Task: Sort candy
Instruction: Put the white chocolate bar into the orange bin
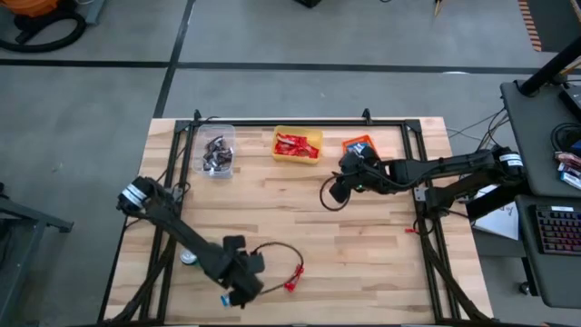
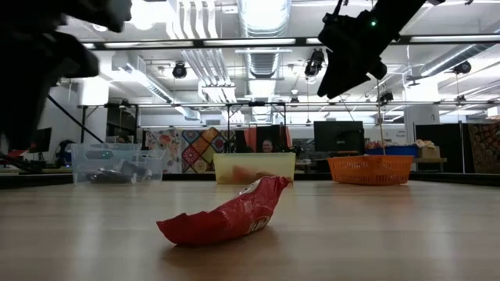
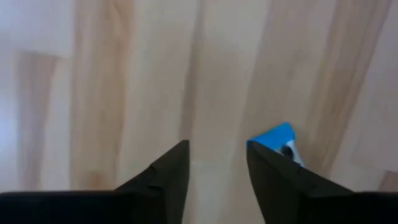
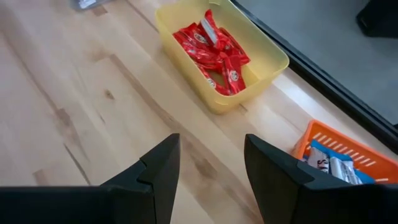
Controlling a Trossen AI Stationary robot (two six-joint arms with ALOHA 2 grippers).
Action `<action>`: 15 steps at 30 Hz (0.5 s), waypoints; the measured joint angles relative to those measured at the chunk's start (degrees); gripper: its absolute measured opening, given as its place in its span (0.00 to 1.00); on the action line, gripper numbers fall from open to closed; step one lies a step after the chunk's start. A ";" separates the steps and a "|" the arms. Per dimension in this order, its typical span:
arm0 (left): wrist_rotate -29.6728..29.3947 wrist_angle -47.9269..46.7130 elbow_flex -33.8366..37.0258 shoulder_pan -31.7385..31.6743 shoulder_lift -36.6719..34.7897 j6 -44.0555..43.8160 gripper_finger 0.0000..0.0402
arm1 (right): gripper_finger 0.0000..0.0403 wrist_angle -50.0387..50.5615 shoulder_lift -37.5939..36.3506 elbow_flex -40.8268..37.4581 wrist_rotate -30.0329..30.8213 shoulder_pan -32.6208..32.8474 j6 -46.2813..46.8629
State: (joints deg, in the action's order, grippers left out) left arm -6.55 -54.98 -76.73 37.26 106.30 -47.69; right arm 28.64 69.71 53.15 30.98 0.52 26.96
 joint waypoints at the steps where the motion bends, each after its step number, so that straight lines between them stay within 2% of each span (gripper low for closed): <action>1: -0.02 0.04 -0.18 0.68 0.48 -1.21 0.37 | 0.41 -0.01 0.00 0.00 -0.03 0.06 -0.01; 8: -0.21 1.43 -0.19 3.77 1.97 -12.24 0.53 | 0.41 -0.39 0.00 0.00 -0.09 0.12 0.00; 15: 1.10 8.19 2.20 6.21 2.34 -15.61 0.57 | 0.41 -0.50 0.04 0.00 -1.11 0.65 0.20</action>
State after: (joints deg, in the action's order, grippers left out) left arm -5.45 -46.79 -74.53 43.48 108.64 -63.30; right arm 28.14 69.76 53.15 29.87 1.17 27.16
